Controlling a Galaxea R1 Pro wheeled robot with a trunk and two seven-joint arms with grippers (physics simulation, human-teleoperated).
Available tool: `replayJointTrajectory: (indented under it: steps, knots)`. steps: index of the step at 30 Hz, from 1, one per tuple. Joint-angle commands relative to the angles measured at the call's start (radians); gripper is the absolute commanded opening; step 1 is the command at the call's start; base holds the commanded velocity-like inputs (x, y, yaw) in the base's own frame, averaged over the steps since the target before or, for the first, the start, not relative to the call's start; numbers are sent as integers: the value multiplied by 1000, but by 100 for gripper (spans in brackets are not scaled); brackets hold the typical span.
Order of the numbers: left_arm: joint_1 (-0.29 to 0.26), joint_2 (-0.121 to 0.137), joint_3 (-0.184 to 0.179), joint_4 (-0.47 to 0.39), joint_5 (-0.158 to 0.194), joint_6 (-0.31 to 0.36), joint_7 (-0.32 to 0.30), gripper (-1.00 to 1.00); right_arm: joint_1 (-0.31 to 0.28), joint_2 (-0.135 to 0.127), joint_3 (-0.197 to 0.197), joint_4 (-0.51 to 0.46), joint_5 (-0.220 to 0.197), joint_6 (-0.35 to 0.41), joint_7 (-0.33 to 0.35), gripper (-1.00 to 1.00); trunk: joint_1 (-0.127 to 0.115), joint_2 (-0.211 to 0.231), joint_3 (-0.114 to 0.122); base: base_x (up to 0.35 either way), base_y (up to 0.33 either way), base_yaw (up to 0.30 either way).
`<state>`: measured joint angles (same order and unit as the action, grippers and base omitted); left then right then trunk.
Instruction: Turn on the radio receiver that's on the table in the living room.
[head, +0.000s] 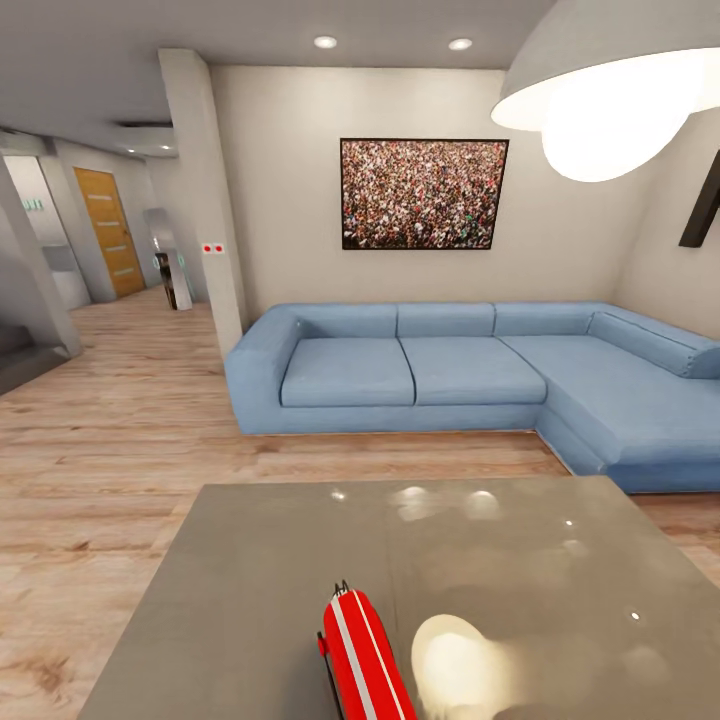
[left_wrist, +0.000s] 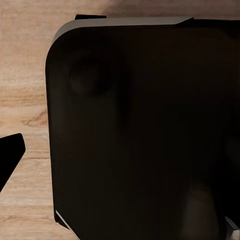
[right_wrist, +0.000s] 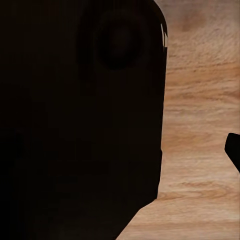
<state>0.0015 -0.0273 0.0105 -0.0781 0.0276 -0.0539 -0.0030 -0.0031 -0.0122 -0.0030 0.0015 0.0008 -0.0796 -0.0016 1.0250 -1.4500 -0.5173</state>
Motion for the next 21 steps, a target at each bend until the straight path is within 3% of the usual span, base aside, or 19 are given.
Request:
replayJointTrajectory:
  steps: [1, 21]
  knots:
    - [0, 0, 0, 0, 0, 0, 0, 100, 0, 0, 0, 0, 0, 0, 0, 100, 0, 0, 0, 0, 0, 0]
    - [0, 0, 0, 1, 0, 5, 0, 100, 0, 4, -4, 0, -6, 2, -1, 100, -77, 140, 63, 0, 0, 0]
